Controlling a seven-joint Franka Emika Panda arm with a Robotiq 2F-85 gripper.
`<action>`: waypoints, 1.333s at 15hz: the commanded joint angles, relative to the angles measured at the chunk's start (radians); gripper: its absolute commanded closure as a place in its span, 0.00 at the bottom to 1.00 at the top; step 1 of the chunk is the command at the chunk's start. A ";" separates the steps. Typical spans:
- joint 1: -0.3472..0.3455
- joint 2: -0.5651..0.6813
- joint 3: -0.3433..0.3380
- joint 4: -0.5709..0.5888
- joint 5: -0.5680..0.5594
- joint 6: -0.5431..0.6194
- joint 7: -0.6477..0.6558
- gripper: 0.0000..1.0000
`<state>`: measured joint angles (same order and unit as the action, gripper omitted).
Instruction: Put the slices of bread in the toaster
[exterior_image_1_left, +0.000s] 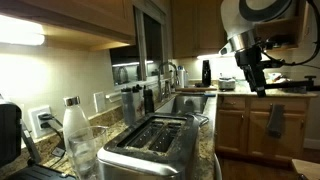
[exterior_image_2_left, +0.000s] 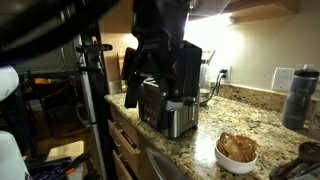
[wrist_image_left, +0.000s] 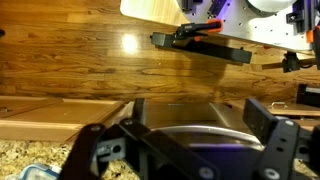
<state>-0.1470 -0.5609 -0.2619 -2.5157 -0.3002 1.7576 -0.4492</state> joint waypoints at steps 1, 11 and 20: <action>0.002 0.000 -0.001 0.002 0.000 -0.004 0.001 0.00; 0.009 0.014 0.005 0.007 0.025 0.010 0.030 0.00; 0.040 0.176 0.094 0.046 0.216 0.154 0.256 0.00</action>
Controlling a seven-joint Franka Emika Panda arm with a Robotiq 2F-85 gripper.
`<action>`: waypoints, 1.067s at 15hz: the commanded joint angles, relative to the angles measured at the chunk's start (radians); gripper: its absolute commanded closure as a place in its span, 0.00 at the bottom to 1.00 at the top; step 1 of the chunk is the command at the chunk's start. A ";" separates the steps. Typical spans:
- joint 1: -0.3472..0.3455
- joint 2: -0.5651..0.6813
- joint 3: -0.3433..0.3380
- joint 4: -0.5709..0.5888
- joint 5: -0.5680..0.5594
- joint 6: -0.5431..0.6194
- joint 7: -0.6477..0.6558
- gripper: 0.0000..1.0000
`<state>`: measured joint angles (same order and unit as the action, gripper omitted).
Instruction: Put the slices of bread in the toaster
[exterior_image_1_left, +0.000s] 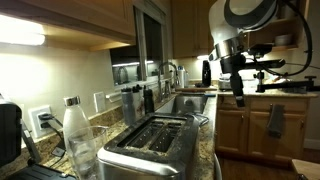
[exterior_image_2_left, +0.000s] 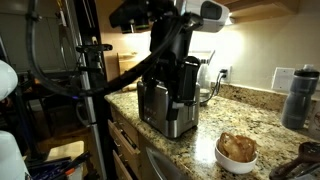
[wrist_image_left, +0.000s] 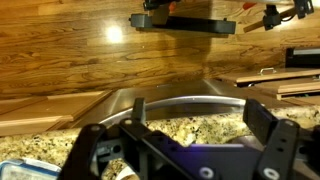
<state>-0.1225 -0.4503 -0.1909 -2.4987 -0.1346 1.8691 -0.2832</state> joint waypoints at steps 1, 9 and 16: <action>0.019 0.091 0.034 0.039 0.070 0.062 0.117 0.00; -0.002 0.213 0.064 0.098 0.120 0.153 0.280 0.00; -0.016 0.324 0.047 0.208 0.215 0.199 0.375 0.00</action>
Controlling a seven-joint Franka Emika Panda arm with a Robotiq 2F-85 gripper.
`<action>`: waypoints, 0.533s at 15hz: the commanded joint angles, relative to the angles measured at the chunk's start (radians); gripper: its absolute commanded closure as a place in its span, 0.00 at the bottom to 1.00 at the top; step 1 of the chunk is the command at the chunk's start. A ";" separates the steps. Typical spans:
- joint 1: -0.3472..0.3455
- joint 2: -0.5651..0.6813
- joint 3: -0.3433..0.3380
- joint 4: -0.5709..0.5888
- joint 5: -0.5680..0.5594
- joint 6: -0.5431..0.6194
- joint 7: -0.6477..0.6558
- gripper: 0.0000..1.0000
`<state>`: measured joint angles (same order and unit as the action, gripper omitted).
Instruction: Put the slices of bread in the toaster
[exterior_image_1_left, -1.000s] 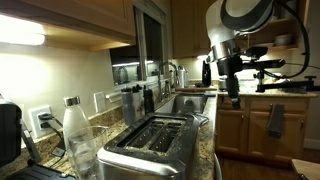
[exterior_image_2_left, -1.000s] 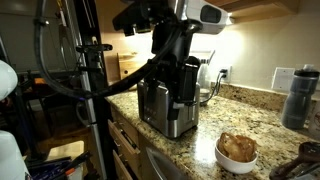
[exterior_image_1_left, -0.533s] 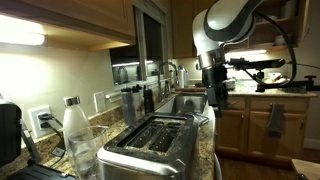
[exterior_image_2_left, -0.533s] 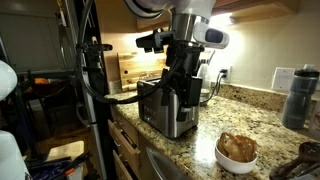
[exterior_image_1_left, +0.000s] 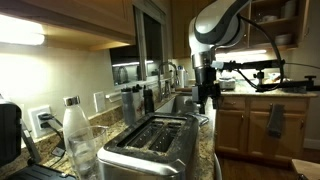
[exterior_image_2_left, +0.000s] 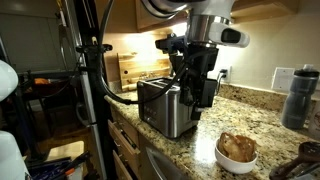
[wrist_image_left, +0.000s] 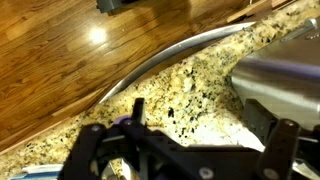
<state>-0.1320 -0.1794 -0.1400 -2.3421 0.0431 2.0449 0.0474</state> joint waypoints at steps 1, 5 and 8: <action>-0.007 0.077 -0.003 0.072 0.042 0.029 0.058 0.00; -0.006 0.178 -0.003 0.151 0.057 0.045 0.108 0.00; -0.011 0.245 -0.009 0.199 0.080 0.057 0.150 0.00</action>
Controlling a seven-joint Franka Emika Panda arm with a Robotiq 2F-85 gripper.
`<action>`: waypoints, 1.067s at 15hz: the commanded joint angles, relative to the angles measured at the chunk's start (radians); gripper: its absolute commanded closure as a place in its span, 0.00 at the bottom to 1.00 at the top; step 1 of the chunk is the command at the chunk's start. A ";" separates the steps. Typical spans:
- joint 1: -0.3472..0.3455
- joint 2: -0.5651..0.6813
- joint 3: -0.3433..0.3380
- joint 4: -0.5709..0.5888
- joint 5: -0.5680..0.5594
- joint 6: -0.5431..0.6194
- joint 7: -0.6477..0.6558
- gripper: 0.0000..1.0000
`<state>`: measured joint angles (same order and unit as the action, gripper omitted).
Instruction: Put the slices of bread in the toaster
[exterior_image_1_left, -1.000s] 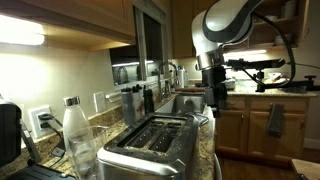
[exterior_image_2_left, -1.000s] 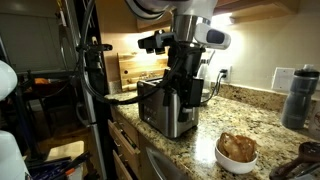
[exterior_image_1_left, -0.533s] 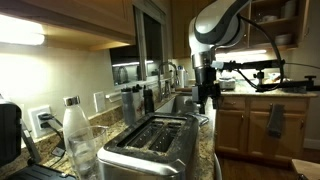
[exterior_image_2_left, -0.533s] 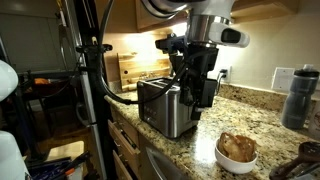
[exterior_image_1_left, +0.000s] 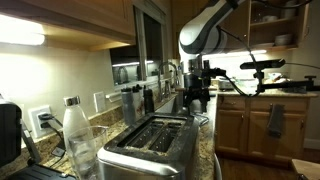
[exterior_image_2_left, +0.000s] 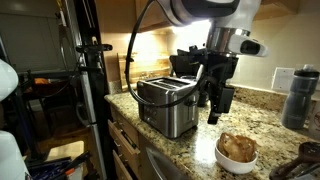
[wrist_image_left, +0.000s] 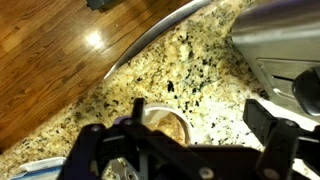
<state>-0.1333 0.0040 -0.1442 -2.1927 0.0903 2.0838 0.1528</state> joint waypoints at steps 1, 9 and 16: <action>-0.011 0.082 -0.007 0.065 0.047 0.022 0.057 0.00; -0.020 0.157 -0.036 0.132 0.078 0.037 0.191 0.00; -0.017 0.170 -0.052 0.136 0.096 0.021 0.349 0.00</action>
<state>-0.1483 0.1711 -0.1945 -2.0588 0.1576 2.1040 0.4334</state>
